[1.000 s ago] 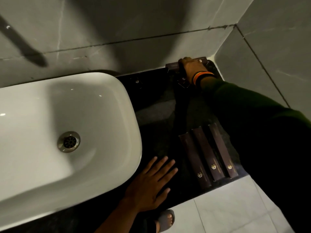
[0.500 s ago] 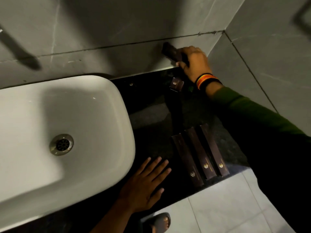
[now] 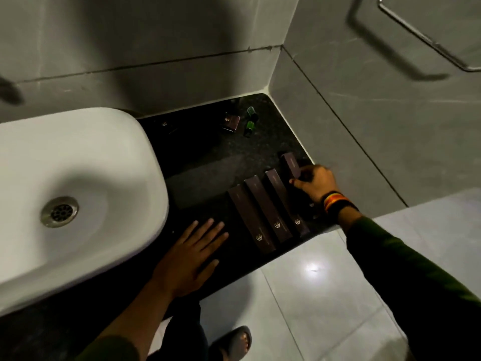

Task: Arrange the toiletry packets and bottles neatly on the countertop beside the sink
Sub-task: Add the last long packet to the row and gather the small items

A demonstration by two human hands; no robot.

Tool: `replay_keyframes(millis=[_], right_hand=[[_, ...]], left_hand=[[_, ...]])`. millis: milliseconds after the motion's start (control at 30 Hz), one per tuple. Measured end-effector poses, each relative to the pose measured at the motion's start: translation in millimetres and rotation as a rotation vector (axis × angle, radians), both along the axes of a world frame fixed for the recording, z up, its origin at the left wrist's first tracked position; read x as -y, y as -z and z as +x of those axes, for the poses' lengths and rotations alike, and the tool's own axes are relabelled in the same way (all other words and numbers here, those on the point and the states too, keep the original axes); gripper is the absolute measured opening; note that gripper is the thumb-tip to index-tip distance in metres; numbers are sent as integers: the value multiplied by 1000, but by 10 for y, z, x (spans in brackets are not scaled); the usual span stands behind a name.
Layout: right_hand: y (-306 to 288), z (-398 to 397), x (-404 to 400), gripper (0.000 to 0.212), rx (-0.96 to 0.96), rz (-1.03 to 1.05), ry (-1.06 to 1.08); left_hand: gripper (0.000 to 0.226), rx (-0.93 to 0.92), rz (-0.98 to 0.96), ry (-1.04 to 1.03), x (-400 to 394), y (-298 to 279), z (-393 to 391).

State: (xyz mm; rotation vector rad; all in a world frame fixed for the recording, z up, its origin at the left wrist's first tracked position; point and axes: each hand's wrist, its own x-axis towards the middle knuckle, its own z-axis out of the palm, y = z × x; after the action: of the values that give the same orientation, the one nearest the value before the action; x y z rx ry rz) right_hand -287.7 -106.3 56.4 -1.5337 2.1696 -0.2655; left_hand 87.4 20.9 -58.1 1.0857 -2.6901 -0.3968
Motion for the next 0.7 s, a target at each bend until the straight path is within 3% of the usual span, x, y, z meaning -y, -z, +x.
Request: replay_keyframes(millis=[267, 467, 700], right_hand=[[87, -2, -253, 44, 0, 64, -20], [-104, 95, 45, 44, 48, -82, 44], [-273, 808, 997, 43, -16, -180, -235]], left_hand=[[64, 39, -11, -7, -4, 17, 1], [65, 7, 8, -9, 9, -7, 3], [64, -44, 71, -18, -9, -26, 1]])
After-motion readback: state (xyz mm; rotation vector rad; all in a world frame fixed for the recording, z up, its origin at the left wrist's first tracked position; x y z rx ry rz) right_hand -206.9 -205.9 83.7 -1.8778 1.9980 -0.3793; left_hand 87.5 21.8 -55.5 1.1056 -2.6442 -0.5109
